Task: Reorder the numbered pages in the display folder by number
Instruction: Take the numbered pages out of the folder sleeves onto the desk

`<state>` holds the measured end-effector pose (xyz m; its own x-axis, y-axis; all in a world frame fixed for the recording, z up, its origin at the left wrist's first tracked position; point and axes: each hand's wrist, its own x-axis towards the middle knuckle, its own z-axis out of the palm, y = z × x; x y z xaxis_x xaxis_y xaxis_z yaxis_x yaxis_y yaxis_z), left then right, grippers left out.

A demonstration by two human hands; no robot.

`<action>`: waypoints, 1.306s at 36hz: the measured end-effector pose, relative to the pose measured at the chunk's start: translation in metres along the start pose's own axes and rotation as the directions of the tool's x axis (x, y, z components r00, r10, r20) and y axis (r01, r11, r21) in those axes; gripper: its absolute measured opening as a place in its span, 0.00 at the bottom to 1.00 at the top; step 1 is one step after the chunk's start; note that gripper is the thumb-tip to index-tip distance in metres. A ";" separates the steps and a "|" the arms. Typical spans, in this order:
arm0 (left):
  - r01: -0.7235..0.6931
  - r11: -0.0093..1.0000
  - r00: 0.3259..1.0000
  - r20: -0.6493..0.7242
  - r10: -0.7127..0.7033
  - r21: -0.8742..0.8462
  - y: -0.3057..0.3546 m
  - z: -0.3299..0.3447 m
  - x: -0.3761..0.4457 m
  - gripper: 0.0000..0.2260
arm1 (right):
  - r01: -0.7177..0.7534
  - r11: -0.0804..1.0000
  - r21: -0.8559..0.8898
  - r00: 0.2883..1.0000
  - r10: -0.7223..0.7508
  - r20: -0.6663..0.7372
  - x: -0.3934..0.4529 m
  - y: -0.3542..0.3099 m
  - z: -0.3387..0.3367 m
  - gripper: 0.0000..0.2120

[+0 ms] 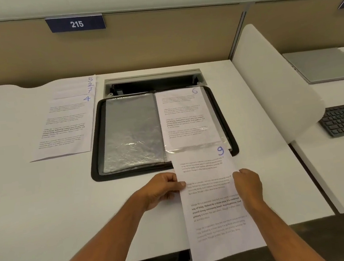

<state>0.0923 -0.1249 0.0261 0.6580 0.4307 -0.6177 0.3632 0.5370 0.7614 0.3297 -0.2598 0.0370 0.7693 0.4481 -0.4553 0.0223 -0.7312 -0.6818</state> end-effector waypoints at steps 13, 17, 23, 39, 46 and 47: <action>-0.060 0.997 0.997 0.044 0.062 -0.049 0.019 -0.021 -0.008 0.20 | -0.072 0.987 0.145 0.996 0.079 -0.048 -0.029 -0.017 0.012 0.10; -0.109 0.993 0.994 -0.029 0.107 -0.045 0.026 -0.040 -0.017 0.16 | -0.086 0.963 0.255 0.995 0.097 -0.031 -0.035 -0.035 0.030 0.14; -0.194 0.981 0.964 -0.187 0.189 -0.008 0.032 -0.076 -0.032 0.12 | -0.056 0.938 0.342 0.998 0.060 -0.002 -0.047 -0.066 0.065 0.06; -0.327 0.945 0.751 -0.613 0.248 -0.020 0.040 -0.207 -0.071 0.06 | 0.088 0.967 0.238 0.954 -0.150 0.258 -0.069 -0.154 0.198 0.11; -0.342 0.939 0.578 -0.782 0.234 0.029 0.045 -0.271 -0.077 0.07 | 0.181 0.966 0.182 0.938 -0.225 0.262 -0.074 -0.194 0.260 0.08; -0.339 0.940 0.555 -0.797 0.239 0.045 0.046 -0.280 -0.078 0.07 | 0.193 0.965 0.176 0.935 -0.235 0.266 -0.075 -0.200 0.268 0.08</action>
<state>-0.1276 0.0692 0.0540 -0.0743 0.9452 -0.3179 0.1478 0.3257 0.9339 0.0964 -0.0096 0.0540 0.5440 0.7276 -0.4180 0.0577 -0.5294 -0.8464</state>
